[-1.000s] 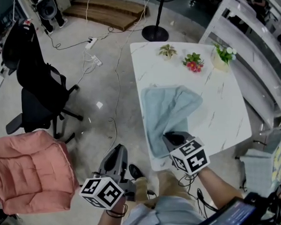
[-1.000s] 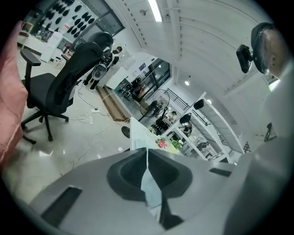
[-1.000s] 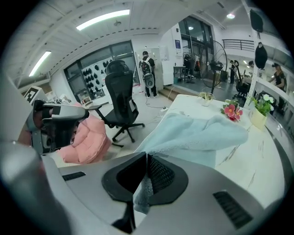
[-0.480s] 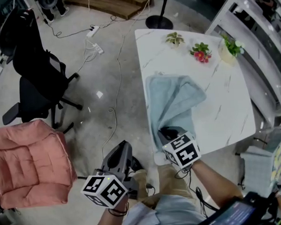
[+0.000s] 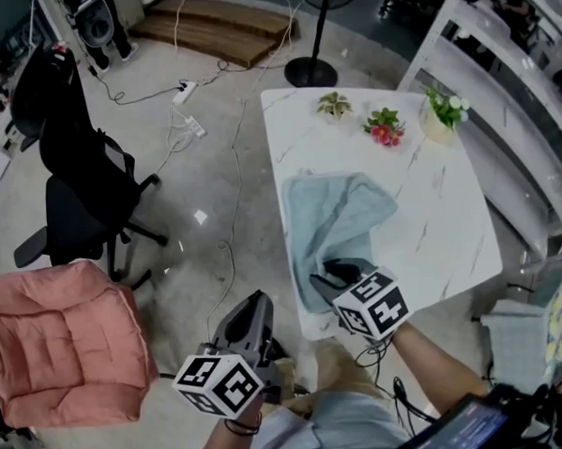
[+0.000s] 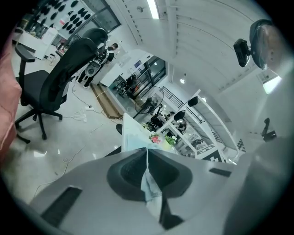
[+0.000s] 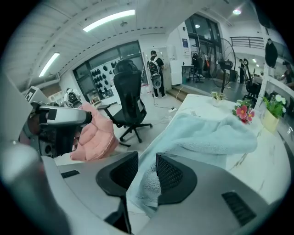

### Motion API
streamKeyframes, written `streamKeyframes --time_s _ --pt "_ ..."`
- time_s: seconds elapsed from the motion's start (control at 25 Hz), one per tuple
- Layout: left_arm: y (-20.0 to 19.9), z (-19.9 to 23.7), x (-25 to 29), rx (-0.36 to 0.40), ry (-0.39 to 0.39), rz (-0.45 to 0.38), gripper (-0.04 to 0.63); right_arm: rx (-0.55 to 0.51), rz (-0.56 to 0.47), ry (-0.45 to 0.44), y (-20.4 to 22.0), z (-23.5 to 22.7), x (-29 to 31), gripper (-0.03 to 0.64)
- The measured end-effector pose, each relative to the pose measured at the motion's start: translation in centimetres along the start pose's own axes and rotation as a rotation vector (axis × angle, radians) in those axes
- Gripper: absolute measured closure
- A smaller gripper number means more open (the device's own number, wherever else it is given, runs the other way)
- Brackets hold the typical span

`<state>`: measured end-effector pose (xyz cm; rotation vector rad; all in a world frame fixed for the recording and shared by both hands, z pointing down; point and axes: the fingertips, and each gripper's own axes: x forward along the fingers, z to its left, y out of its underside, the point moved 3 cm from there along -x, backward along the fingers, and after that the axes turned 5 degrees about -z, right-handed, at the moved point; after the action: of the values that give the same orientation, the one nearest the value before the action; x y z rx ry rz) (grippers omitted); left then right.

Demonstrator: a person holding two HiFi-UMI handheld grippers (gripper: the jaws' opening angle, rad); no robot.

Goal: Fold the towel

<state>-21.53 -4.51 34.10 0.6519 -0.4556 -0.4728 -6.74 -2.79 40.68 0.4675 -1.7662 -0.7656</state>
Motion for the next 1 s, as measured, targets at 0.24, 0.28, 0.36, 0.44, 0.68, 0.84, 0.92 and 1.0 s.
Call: streamKeyframes --time_s 0.24,0.28,0.36,0.44,0.68,0.84,0.92,1.0 --pt "-1.1 -4.3 0.8 0.033 0.077 -0.002 0.580 0.002 0.011 -0.021 -0.8 -0.3 -1.5 0.477" --pt "-1.0 -4.7 0.9 0.039 0.090 -0.002 0.580 0.002 0.020 -0.026 -0.5 -0.2 -1.1 0.477" --pt "-0.5 -5.0 1.1 0.047 0.107 0.009 0.580 0.008 0.022 -0.034 -0.1 -0.1 -0.5 0.477" --pt "0.4 -5.0 1.4 0.042 0.115 0.035 0.580 0.030 0.009 -0.067 0.1 -0.2 -0.4 0.477" --pt "3.2 -4.9 4.1 0.010 0.122 0.111 0.580 0.094 0.016 -0.338 0.5 -0.3 -0.7 0.437" --pt "5.2 -6.2 6.5 -0.016 0.139 0.149 0.580 0.085 0.039 -0.499 0.9 -1.4 -1.0 0.433" --pt "6.1 -7.0 7.1 -0.063 0.135 0.153 0.580 0.090 0.056 -0.565 1.1 -1.9 -0.7 0.443" --pt "7.2 -7.7 7.4 -0.111 0.115 0.155 0.580 0.079 0.079 -0.646 1.2 -2.0 -0.5 0.453"
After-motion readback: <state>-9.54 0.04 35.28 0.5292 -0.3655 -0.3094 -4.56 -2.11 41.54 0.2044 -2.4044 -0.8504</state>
